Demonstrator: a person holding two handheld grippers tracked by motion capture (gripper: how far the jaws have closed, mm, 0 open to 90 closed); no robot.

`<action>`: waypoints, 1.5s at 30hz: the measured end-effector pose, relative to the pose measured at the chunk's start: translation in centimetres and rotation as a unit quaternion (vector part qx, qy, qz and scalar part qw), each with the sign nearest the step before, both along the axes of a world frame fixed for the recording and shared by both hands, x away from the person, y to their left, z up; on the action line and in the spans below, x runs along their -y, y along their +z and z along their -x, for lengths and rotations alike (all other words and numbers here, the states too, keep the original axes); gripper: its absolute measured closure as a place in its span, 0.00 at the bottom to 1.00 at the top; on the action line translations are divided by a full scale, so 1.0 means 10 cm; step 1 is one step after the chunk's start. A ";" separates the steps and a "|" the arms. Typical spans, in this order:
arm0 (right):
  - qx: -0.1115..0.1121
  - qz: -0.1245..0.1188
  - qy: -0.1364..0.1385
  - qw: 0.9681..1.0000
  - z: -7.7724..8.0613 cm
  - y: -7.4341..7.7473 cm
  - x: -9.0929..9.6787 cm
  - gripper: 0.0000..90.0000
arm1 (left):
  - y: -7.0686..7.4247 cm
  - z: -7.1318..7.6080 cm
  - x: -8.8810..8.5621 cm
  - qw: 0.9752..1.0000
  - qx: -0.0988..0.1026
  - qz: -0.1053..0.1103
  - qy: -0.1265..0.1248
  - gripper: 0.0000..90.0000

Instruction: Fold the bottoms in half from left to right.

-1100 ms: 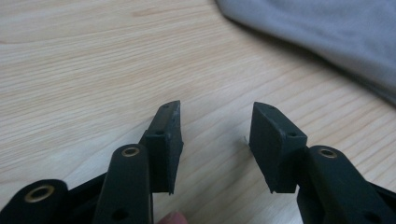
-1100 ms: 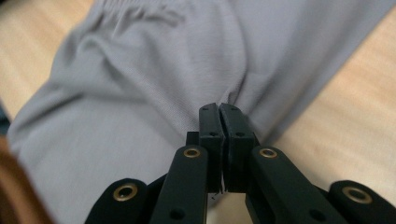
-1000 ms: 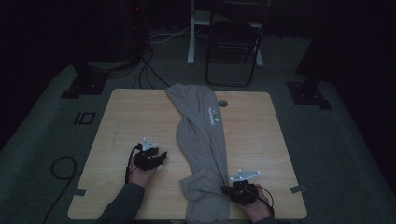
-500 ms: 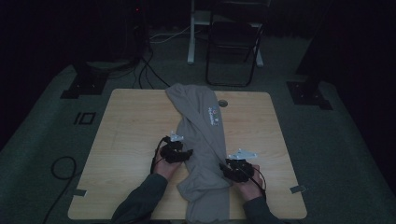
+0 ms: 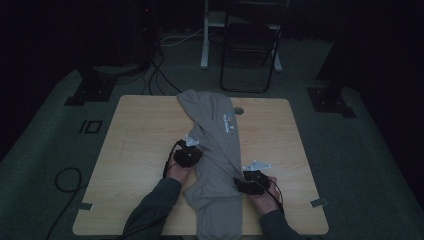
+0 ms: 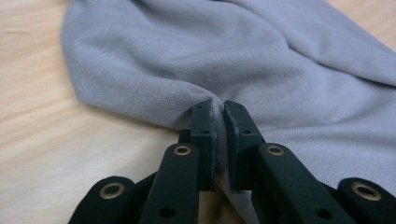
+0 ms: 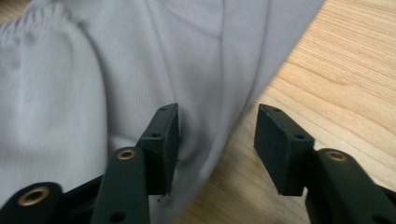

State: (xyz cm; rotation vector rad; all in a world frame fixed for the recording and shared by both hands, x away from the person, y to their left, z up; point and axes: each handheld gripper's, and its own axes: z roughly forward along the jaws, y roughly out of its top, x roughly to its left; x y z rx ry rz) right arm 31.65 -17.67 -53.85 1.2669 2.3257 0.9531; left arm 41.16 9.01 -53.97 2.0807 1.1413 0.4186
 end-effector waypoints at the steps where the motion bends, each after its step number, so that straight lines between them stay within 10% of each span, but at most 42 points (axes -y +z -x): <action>1: 0.001 0.000 0.001 1.000 0.00 0.00 0.00 0.52 | 0.00 -0.05 -0.04 1.000 0.000 -0.003 0.008 0.93; 14: 0.010 0.014 0.022 1.000 -0.02 -0.01 -0.11 0.49 | 0.04 -0.26 -0.42 0.996 0.005 -0.036 0.077 0.84; 23: 0.050 -0.040 0.054 0.997 0.00 0.24 -0.30 0.72 | 0.14 0.10 -0.63 0.997 0.035 -0.033 0.056 0.64; 35: -0.016 -0.079 0.105 0.991 -0.42 0.05 -0.93 0.52 | -0.03 0.32 -0.99 0.994 0.042 -0.019 0.099 0.62; 41: -0.032 -0.066 0.125 0.989 -0.25 0.06 -0.88 0.95 | -0.03 0.33 -0.96 0.994 0.043 -0.033 0.095 0.62; 45: -0.018 -0.066 0.147 0.987 0.08 0.14 -0.71 0.98 | -0.04 0.34 -0.94 0.994 0.040 -0.037 0.093 0.62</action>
